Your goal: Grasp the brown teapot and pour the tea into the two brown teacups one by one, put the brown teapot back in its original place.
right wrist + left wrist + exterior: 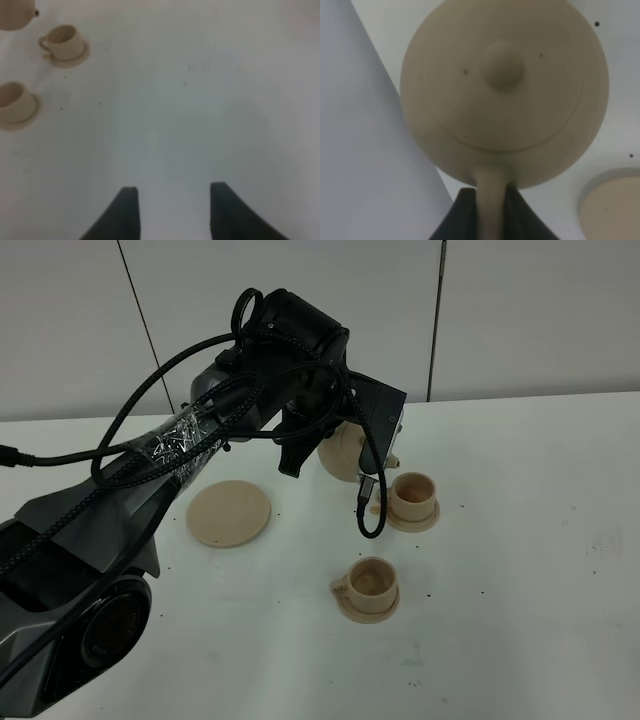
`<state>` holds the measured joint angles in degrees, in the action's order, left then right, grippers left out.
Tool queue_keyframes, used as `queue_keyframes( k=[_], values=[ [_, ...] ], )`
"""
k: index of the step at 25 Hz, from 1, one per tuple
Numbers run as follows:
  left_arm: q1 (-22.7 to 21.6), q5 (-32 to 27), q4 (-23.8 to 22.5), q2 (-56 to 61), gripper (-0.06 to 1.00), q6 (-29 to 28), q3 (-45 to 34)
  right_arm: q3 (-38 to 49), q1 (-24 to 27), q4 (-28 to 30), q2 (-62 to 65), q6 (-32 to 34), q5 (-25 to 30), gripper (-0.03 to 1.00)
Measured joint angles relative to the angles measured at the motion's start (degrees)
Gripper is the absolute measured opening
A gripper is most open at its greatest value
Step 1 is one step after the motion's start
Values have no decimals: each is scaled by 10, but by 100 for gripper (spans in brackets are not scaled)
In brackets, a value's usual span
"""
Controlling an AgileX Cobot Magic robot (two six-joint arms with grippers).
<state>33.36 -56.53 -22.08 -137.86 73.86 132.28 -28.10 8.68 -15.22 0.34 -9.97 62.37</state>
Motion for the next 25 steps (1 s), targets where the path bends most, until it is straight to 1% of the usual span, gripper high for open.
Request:
queue_keyframes(
  k=[7, 20, 25],
  values=[
    [0, 4, -15, 0, 17, -1, -5, 0, 0, 0, 0, 0, 0, 32],
    [0, 21, -15, 0, 17, -1, -7, 0, 0, 1, 0, 0, 0, 32],
    [4, 26, -19, 0, 17, 0, -7, 0, 0, 8, 0, 17, 0, 32]
  ],
)
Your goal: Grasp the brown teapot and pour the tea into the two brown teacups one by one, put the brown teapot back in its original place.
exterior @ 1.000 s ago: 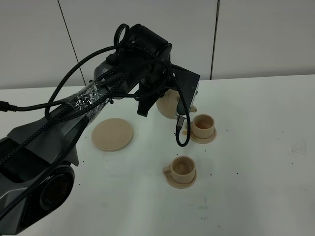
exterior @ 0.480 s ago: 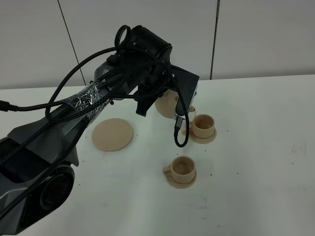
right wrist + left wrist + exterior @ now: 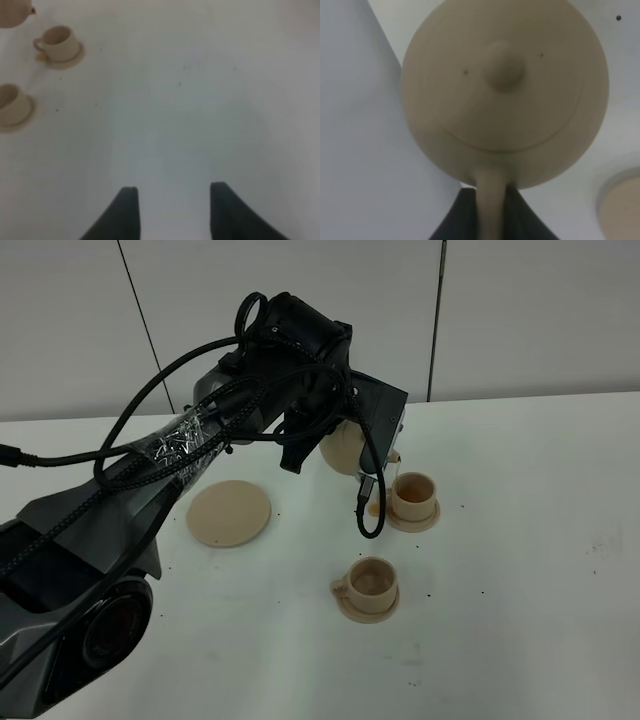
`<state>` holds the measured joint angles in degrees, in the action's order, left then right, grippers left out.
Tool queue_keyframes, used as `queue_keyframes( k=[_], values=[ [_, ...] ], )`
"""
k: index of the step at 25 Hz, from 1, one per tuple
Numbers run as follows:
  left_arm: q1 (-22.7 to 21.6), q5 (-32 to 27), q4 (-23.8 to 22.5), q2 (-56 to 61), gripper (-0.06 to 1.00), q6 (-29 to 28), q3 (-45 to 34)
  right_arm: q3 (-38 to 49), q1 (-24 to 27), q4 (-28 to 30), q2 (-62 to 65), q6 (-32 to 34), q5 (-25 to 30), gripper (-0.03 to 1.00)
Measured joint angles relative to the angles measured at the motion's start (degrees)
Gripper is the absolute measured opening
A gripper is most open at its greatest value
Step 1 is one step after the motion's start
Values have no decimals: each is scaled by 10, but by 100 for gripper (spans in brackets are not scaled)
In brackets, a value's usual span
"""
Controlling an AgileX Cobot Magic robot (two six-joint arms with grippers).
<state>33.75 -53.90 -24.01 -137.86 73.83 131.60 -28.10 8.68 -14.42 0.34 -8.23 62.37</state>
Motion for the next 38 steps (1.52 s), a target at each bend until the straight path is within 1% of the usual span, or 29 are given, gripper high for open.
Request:
queue_keyframes(
  k=[15, 26, 33, 38],
  values=[
    [2, 3, -7, 0, 17, 1, 0, 0, 0, 1, 0, 8, -3, 32],
    [14, 5, -10, 0, 17, 8, 0, 0, 0, 1, 0, 8, -4, 32],
    [14, -7, -21, 0, 17, 9, 0, 0, 0, 1, 0, 8, -4, 32],
    [14, -7, -21, 0, 17, 9, 0, 0, 0, 1, 0, 8, -4, 32]
  ],
)
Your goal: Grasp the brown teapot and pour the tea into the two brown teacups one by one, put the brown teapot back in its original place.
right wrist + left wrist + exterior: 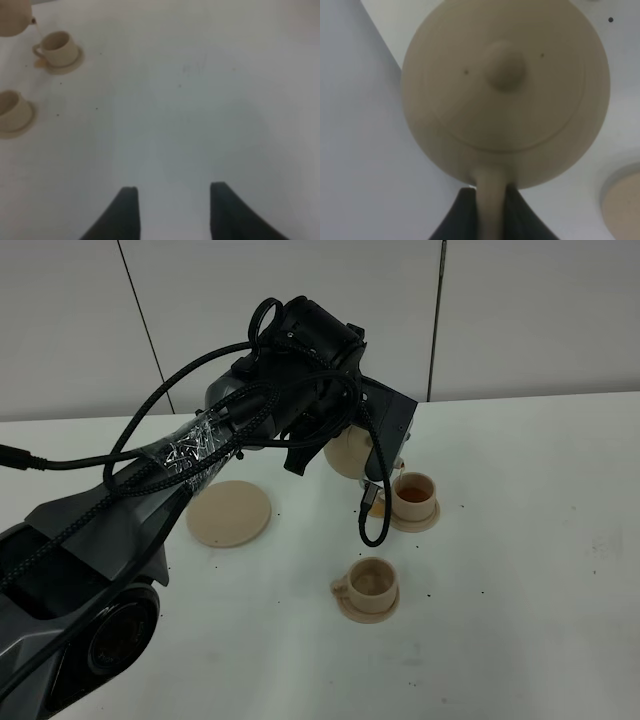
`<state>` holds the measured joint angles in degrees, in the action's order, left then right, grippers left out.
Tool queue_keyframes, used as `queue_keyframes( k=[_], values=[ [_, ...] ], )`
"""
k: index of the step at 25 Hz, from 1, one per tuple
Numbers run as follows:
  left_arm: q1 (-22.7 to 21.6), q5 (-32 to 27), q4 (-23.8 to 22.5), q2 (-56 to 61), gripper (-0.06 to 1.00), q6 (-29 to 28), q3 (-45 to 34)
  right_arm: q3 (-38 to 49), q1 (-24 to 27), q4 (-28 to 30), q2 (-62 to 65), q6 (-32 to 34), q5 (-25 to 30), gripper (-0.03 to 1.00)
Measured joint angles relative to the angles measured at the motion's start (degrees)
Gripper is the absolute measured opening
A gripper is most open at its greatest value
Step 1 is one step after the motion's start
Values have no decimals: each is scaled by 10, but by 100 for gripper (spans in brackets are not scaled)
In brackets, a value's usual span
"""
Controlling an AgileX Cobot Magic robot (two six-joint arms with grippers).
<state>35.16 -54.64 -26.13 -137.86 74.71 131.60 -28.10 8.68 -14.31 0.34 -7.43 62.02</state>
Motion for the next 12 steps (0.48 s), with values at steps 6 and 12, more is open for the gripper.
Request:
queue_keyframes(
  k=[6, 12],
  values=[
    [0, 0, -13, 0, 17, 1, 0, 0, 0, 0, 0, 0, 0, 32],
    [5, 1, -21, 0, 17, 4, 0, 0, 0, 0, 0, 0, 0, 32]
  ],
)
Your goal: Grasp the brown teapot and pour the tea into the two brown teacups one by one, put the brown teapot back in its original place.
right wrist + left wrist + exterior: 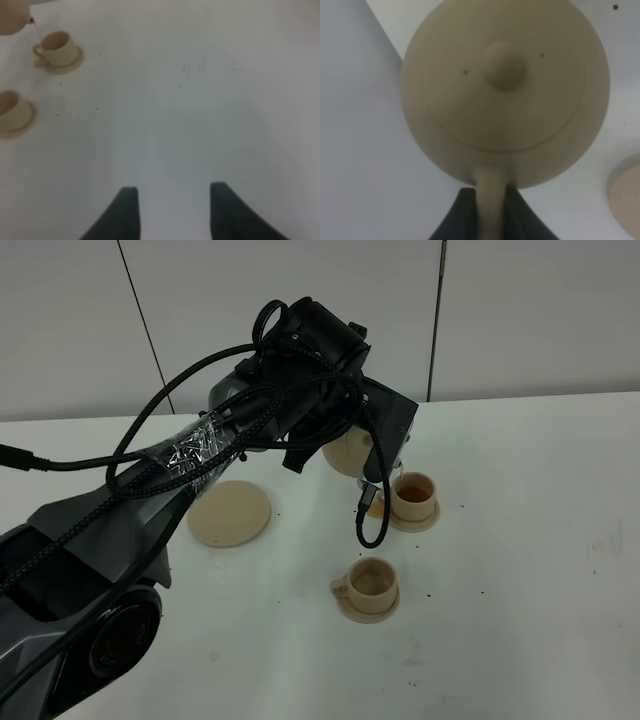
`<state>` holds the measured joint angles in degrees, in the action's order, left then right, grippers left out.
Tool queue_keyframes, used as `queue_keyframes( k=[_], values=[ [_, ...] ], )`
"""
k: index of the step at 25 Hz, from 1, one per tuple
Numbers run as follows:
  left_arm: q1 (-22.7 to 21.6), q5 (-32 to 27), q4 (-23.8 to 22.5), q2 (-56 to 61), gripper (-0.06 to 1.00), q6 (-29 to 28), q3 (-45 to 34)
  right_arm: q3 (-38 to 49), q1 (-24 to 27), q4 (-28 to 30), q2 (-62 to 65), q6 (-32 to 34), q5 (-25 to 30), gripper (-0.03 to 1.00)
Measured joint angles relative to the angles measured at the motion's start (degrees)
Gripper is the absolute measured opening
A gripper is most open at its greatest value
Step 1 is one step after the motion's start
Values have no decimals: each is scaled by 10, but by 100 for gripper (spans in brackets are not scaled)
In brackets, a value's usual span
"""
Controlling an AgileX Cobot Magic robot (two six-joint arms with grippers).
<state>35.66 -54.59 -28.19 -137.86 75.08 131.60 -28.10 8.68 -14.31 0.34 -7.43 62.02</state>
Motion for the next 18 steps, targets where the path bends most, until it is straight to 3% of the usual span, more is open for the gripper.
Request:
queue_keyframes(
  k=[18],
  values=[
    [4, 1, 0, 0, 17, 12, 0, 1, 0, 0, 0, 0, 0, 32]
  ],
)
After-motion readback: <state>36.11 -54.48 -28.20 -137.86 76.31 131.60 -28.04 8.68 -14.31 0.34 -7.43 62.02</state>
